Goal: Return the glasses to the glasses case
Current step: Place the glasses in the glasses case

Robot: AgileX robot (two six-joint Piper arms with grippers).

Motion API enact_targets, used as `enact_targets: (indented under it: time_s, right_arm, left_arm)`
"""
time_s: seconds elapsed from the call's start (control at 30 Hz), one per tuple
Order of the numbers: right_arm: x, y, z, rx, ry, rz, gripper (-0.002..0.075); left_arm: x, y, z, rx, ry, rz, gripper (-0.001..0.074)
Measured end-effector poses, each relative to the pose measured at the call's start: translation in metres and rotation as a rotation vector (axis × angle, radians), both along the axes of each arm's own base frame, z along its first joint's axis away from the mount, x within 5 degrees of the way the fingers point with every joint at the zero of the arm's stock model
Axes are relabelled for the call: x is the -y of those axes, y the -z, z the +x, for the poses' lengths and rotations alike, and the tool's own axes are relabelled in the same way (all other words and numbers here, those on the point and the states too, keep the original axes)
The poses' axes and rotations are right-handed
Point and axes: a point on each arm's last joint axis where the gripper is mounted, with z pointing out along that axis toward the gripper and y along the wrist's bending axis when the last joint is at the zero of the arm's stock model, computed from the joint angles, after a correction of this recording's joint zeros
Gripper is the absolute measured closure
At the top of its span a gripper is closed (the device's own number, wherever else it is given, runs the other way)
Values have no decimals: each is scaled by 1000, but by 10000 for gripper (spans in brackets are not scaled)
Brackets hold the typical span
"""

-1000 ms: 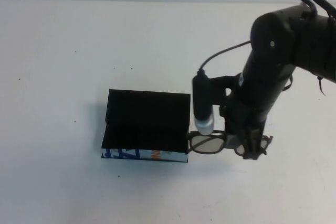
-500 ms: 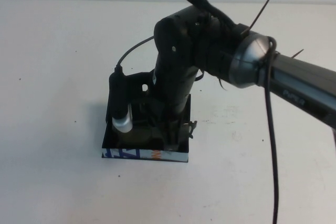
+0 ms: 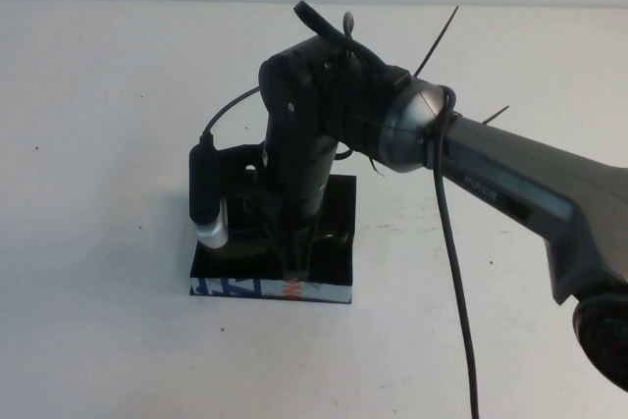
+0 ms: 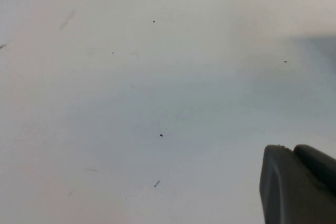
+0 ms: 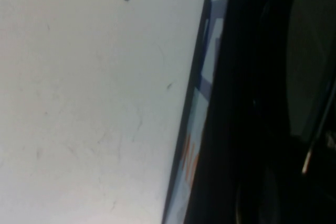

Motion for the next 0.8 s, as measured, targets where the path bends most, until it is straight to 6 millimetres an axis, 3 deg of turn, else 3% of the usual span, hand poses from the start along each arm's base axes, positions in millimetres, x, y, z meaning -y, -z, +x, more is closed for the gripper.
enact_targets:
  time_s: [0.37, 0.6, 0.7, 0.8]
  right_arm:
    - [-4, 16, 2, -40, 5, -7, 708]
    - [-5, 17, 2, -42, 11, -4, 711]
    - [-5, 17, 2, -43, 13, -4, 671]
    - [-5, 17, 2, -49, 32, -2, 571]
  left_arm:
    - [0, 0, 0, 0, 0, 0, 738]
    - [0, 0, 0, 0, 0, 0, 738]
    - [0, 0, 0, 0, 0, 0, 738]
    - [0, 0, 0, 0, 0, 0, 738]
